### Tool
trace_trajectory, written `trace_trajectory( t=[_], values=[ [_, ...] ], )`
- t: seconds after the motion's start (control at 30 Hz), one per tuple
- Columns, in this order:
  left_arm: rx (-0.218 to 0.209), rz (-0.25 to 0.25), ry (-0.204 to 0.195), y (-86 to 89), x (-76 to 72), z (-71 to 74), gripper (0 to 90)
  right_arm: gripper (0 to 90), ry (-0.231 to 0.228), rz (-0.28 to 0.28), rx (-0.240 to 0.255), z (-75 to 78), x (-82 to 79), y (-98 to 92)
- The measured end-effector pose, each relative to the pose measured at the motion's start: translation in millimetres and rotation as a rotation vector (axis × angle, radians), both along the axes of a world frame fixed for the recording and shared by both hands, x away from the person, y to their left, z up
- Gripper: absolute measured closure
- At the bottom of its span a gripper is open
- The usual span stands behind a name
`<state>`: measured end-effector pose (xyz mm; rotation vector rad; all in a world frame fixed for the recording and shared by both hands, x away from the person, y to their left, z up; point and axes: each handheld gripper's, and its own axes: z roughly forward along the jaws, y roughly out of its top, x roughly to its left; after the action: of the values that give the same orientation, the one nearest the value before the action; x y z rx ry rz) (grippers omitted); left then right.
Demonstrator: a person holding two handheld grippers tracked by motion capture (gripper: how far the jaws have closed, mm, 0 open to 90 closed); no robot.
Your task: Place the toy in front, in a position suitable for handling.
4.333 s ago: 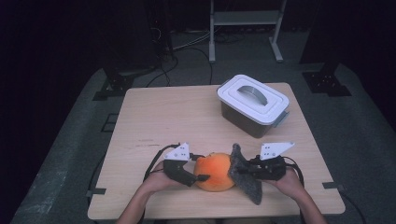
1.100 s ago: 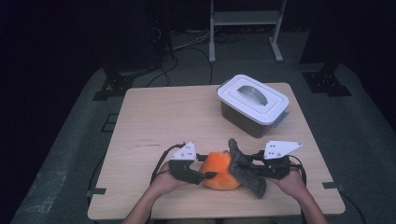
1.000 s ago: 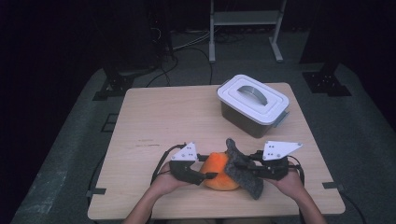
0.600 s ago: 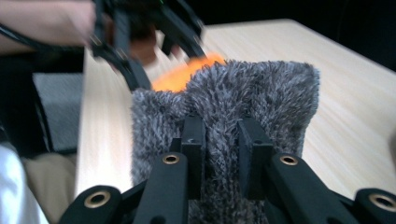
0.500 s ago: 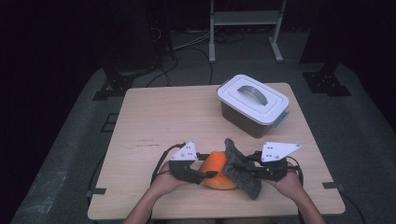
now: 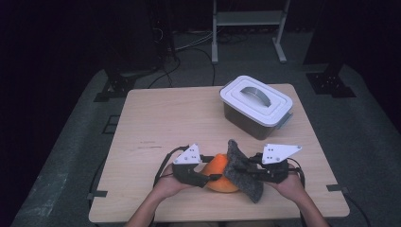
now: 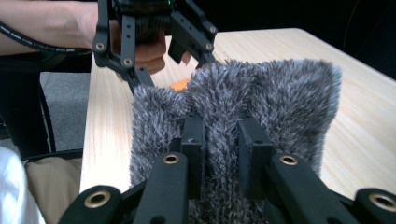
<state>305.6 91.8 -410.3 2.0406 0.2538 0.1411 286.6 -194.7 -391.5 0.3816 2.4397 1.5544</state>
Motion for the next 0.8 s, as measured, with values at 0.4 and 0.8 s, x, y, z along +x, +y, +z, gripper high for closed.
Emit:
trace_trajectory(
  t=[0.4, 0.8],
  values=[
    [-0.001, -0.022, -0.011, -4.1, -3.2, -0.2, 38.6, 74.3, -0.008, -0.001, 0.008, 5.8, -1.4, -1.0],
    [-0.004, -0.048, 0.035, -5.4, -1.8, -1.7, 27.0, 74.2, 0.06, 0.08, -0.023, -7.0, -0.5, 4.2]
  ],
)
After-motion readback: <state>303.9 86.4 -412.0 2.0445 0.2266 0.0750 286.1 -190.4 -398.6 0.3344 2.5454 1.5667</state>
